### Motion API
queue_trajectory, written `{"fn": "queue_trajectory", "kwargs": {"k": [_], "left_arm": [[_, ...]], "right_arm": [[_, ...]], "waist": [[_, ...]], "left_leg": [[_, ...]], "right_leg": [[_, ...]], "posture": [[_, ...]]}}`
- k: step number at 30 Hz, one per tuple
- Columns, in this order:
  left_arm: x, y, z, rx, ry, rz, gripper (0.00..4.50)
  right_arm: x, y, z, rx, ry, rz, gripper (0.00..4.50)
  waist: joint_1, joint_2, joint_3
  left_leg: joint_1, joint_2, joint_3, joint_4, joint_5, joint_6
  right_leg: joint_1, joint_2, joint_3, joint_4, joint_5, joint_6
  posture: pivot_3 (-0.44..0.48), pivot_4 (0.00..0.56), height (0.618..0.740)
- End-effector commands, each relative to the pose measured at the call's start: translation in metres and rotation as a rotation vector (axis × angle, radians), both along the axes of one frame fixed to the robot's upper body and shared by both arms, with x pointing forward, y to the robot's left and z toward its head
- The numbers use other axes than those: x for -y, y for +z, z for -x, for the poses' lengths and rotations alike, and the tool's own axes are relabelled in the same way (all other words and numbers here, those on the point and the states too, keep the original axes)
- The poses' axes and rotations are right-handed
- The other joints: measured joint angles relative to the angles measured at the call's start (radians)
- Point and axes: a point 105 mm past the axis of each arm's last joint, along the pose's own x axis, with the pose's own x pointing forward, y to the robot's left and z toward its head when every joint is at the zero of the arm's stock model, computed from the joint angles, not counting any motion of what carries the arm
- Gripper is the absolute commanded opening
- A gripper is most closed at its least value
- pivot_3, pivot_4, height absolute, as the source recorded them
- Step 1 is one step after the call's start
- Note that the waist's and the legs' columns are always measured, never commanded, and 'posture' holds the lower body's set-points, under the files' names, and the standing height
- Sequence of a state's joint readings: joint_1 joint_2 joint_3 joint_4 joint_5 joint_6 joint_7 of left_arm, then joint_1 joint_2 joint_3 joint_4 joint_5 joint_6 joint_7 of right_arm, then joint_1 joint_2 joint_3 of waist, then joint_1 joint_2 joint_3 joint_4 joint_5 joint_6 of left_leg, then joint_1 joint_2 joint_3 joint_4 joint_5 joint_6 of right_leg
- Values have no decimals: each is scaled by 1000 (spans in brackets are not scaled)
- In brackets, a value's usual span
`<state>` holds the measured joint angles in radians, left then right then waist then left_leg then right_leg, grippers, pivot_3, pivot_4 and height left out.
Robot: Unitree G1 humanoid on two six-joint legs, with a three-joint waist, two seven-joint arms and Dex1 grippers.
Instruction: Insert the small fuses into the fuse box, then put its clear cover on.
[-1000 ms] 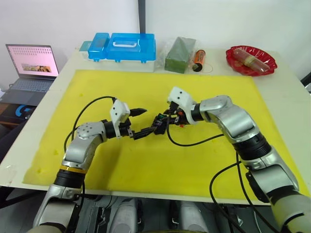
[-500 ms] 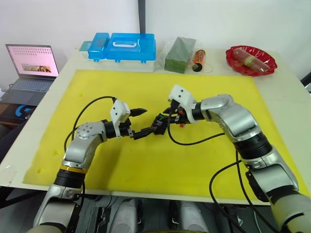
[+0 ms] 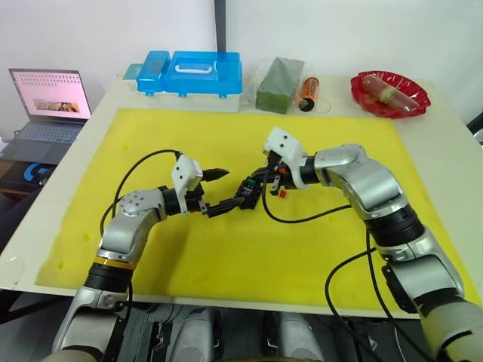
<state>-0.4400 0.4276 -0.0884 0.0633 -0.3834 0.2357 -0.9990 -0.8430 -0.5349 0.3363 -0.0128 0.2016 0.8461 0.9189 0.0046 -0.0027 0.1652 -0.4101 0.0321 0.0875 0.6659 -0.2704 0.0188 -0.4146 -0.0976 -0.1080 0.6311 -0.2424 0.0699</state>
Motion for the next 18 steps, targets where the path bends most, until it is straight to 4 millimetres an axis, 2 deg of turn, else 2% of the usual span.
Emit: {"fn": "queue_trajectory", "kwargs": {"k": [1,7,18], "left_arm": [[1,13,2,51,-14,12,4500],[0,12,2,49,-12,9,4500],[-2,10,3,48,-12,3,4500]], "right_arm": [[-4,7,3,36,29,-15,45],[-3,-5,1,27,26,13,45],[11,-48,0,-92,-16,37,45]], "waist": [[0,0,0],[0,0,0],[0,0,-1]], "left_leg": [[0,0,0,0,0,0],[0,0,0,0,0,0],[2,0,-1,0,0,0]], "right_leg": [[0,0,0,0,0,0],[0,0,0,0,0,0],[3,0,0,0,0,0]], "posture": [[0,150,740],[0,150,740],[0,150,740]]}}
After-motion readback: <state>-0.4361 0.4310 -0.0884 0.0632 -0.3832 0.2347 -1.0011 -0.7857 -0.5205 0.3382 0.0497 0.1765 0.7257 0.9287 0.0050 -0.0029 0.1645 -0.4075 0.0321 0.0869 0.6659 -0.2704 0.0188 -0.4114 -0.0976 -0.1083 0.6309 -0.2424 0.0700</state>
